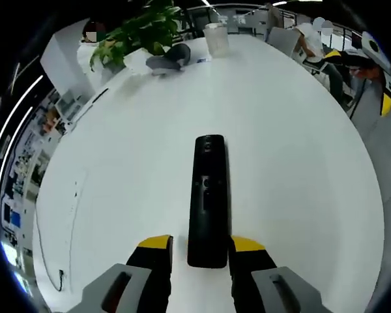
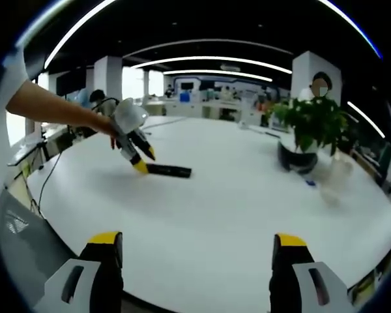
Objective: Press the specified remote control buttons in sequence, fully releasing each button before pressing the next.
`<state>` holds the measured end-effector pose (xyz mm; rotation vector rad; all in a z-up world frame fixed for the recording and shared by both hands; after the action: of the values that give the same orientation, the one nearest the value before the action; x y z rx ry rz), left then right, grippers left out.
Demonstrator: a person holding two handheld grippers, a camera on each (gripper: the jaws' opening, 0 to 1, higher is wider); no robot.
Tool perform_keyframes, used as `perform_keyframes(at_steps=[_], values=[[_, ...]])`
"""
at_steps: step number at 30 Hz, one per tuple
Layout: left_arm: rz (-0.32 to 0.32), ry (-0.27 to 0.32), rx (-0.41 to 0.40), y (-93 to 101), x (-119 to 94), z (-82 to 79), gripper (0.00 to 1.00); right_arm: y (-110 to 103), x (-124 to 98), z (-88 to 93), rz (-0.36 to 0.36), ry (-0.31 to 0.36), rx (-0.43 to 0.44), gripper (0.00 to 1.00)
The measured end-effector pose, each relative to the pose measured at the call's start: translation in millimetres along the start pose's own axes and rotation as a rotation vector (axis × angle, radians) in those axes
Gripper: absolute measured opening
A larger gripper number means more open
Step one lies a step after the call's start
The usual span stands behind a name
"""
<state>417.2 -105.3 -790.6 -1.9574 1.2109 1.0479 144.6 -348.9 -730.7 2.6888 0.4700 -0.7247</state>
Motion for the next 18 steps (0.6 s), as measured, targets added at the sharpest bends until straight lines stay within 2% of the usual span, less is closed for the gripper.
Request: perform_keyframes(at_steps=[1,4,5,7,9,15,18], values=[[-0.024,0.009,-0.062,-1.0,-0.4,1.6,0.38,-0.1,0.1,0.3,0.001,0.000,-0.001,0.95],[-0.042,0.079,-0.076,-2.8,-2.4,6.0,0.44,-0.1,0.1,-0.1,0.002,0.003,-0.004,0.96],[-0.069,0.096,-0.131,-4.8,-4.0,9.4,0.47,-0.2,0.1,-0.1,0.002,0.004,-0.004,0.96],[-0.097,0.123,-0.191,-8.8,-5.0,14.0,0.55,-0.3,0.0,-0.4,0.002,0.006,-0.005,0.97],[-0.090,0.134,-0.247,-8.4,-5.8,17.4,0.65,-0.5,0.2,-0.4,0.001,0.006,-0.007,0.97],[-0.137,0.191,-0.382,-9.5,-7.0,30.0,0.71,-0.2,0.5,0.0,0.004,0.002,-0.012,0.97],[-0.179,0.291,-0.467,-9.7,-13.4,31.3,0.70,0.0,0.6,0.0,0.005,0.004,-0.010,0.97]])
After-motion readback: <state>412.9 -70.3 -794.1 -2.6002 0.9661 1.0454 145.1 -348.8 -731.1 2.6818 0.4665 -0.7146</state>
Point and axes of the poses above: the point that each gripper's makers call its tool centre point, and the gripper's own axes: x roughly forward along the fingers, y roughly to its right, z roughly out of its underside, the point moved 8 cm from there along -x, roughly backward along the fingers, and after that the axes turned 12 degrees about -x, right-handed, at the moved point
